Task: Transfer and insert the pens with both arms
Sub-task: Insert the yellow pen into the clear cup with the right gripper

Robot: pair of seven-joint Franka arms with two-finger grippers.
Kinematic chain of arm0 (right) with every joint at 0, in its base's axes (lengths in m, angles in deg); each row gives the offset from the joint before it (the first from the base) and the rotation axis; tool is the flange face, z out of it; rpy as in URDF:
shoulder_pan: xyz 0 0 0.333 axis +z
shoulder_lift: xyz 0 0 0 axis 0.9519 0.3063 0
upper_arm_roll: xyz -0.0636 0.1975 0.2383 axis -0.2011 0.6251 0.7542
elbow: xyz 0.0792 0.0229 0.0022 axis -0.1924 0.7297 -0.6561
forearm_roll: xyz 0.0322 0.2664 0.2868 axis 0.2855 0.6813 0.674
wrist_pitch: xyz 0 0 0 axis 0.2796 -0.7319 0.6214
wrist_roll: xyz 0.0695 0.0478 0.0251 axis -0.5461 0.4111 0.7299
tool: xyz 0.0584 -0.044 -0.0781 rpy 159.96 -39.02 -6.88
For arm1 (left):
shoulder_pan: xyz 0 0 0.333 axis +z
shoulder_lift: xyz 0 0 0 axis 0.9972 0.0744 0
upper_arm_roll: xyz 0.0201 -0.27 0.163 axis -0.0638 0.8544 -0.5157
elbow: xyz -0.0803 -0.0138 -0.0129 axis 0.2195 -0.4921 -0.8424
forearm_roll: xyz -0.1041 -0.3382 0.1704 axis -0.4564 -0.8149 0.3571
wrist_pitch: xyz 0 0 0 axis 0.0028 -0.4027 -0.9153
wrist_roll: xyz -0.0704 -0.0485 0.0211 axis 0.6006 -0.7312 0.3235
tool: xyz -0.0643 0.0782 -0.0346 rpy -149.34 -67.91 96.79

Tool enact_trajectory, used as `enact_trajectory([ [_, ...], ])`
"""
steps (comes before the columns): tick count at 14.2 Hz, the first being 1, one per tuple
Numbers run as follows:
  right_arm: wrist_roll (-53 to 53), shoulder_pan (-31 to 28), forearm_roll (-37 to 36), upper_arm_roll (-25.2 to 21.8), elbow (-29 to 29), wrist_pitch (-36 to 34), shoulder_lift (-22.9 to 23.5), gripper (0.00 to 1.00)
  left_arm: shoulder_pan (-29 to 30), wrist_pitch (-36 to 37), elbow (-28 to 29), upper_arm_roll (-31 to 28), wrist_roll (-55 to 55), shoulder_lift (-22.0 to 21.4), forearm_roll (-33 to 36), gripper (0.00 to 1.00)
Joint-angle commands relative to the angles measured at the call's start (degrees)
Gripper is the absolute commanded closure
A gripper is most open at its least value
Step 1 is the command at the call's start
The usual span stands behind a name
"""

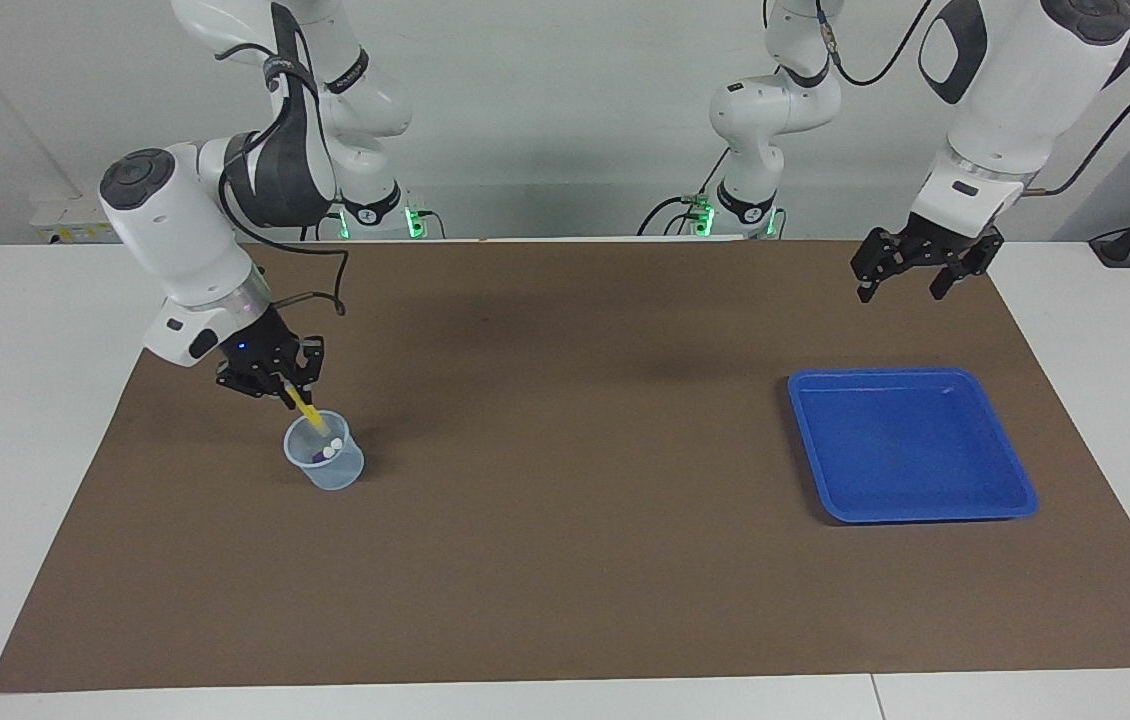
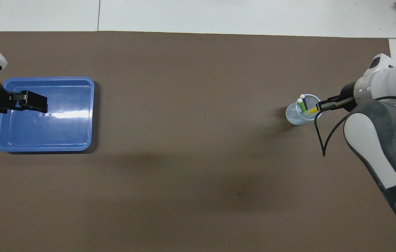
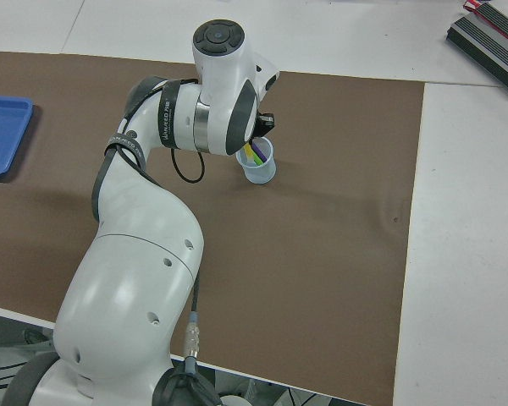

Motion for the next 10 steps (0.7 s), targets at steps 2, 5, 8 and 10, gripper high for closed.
enact_trajectory([
  [2, -0.07, -0.86, -0.84, 0.61, 2.69, 0.47, -1.99, 0.29, -0.06, 0.3, 1.05, -0.14, -0.05, -0.92, 0.86, 0.0],
  [5, -0.25, -0.86, -0.84, 0.69, 2.6, 0.47, -1.99, 0.11, -0.41, 0.3, 1.05, -0.14, -0.05, -0.92, 0.95, 0.0],
  [8, -0.16, -0.86, -0.75, 0.69, 1.99, 0.91, -1.91, 0.02, -0.15, 0.3, 1.05, -0.14, -0.05, -0.92, 0.86, 0.0],
  [10, -0.34, -0.86, -0.84, 0.69, 1.2, 1.43, -1.99, 0.0, -0.15, 0.3, 1.14, -0.14, -0.05, -0.92, 0.86, 0.0],
])
